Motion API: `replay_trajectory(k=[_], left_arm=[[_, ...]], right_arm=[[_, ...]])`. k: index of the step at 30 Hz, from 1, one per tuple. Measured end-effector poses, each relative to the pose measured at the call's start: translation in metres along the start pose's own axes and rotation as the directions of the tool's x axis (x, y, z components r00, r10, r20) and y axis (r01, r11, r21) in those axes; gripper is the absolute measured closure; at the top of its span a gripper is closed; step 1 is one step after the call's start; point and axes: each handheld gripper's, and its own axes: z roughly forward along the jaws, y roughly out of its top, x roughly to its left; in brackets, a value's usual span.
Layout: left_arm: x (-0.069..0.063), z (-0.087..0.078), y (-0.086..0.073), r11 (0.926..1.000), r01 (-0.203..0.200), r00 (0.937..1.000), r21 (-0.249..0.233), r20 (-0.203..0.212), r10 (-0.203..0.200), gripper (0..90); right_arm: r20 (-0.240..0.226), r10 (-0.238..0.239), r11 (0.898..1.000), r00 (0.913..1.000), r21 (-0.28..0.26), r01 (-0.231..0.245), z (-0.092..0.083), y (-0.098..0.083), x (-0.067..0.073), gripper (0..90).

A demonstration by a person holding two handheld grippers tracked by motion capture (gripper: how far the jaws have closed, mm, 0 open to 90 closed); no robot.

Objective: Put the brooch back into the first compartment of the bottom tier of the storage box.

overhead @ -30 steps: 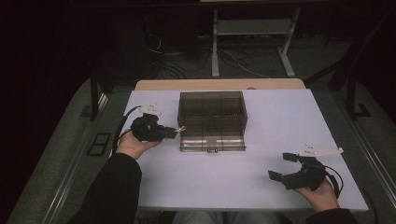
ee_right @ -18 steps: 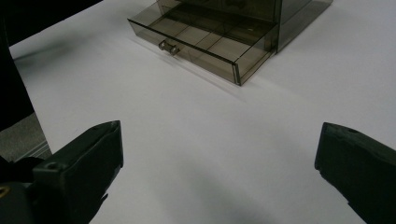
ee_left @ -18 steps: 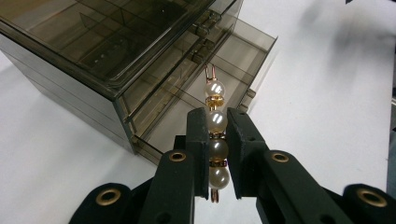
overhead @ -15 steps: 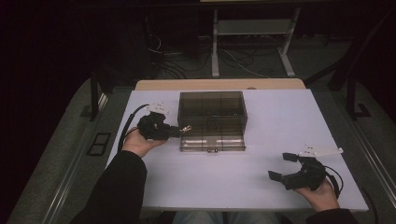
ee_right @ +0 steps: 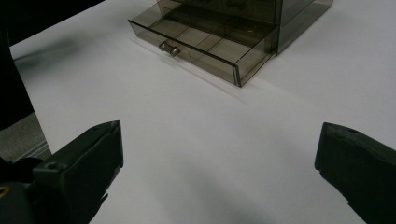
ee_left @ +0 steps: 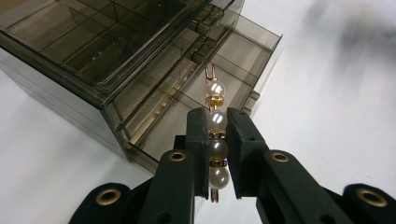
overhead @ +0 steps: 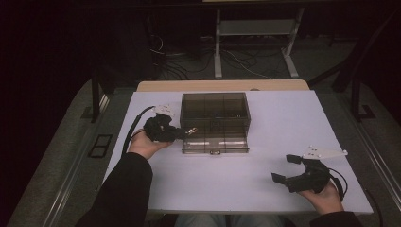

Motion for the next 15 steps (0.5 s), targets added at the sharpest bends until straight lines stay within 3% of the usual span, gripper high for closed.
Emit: replay_trajectory(k=[15], left_arm=[[0.004, 0.017, -0.001, 0.9999, 0.014, 0.9999, -0.006, 0.011, -0.014, 78.9]], right_arm=[[-0.002, -0.003, 1.000, 1.0000, 0.006, 0.003, 0.001, 0.000, 0.001, 0.7]])
